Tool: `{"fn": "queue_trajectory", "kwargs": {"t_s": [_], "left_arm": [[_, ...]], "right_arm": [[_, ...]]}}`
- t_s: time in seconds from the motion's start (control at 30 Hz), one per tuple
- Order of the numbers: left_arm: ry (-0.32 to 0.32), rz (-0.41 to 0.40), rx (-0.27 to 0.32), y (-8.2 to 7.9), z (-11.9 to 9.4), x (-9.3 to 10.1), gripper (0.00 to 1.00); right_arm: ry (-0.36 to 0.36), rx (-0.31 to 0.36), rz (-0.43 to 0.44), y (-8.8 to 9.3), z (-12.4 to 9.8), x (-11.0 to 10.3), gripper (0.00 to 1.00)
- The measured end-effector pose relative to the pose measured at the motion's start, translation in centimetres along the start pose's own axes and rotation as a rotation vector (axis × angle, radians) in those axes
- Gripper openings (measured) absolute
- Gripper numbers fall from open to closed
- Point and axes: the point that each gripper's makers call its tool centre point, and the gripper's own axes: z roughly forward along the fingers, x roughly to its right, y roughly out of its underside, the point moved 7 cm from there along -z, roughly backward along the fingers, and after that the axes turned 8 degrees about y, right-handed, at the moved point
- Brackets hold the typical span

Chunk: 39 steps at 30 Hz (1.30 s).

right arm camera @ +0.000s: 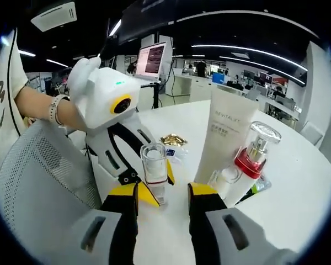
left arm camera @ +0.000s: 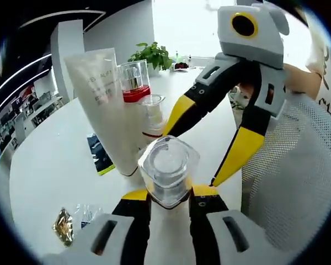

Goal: Arrange the skincare products in the storage area until every visible bottle or jar stands upright without overlapping.

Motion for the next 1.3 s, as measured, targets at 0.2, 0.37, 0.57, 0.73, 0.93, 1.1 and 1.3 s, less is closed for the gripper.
{"fn": "queue_trajectory", "kwargs": {"t_s": [0.2,0.37,0.57,0.73,0.93,1.1,1.3], "left_arm": [[0.012,0.014,-0.008,0.0,0.1,0.2,0.26],[0.015,0.018,-0.012,0.1,0.1,0.1,0.28],[0.005,-0.016,-0.101,1.4,-0.2,-0.2,0.27],[-0.003,-0.039,-0.134,1.9,-0.4,-0.2,0.24],[-0.001,-0.074,-0.149,2.0,-0.1,-0.1,0.20],[0.008,-0.084,-0.157,1.8,0.3,-0.2,0.16],[0.010,-0.064,-0.191,1.6,0.8,-0.1,0.14]], "right_arm": [[-0.017,-0.031,-0.035,0.3,0.2,-0.4,0.38],[-0.019,-0.048,-0.037,0.6,0.2,-0.3,0.38],[-0.018,-0.095,-0.055,1.2,0.2,-0.3,0.38],[0.003,-0.136,-0.053,1.8,0.2,0.1,0.37],[0.043,-0.200,-0.060,2.6,0.1,0.7,0.36],[0.076,-0.237,-0.034,3.0,-0.1,1.3,0.35],[0.100,-0.269,-0.008,3.5,-0.3,2.5,0.34]]}}
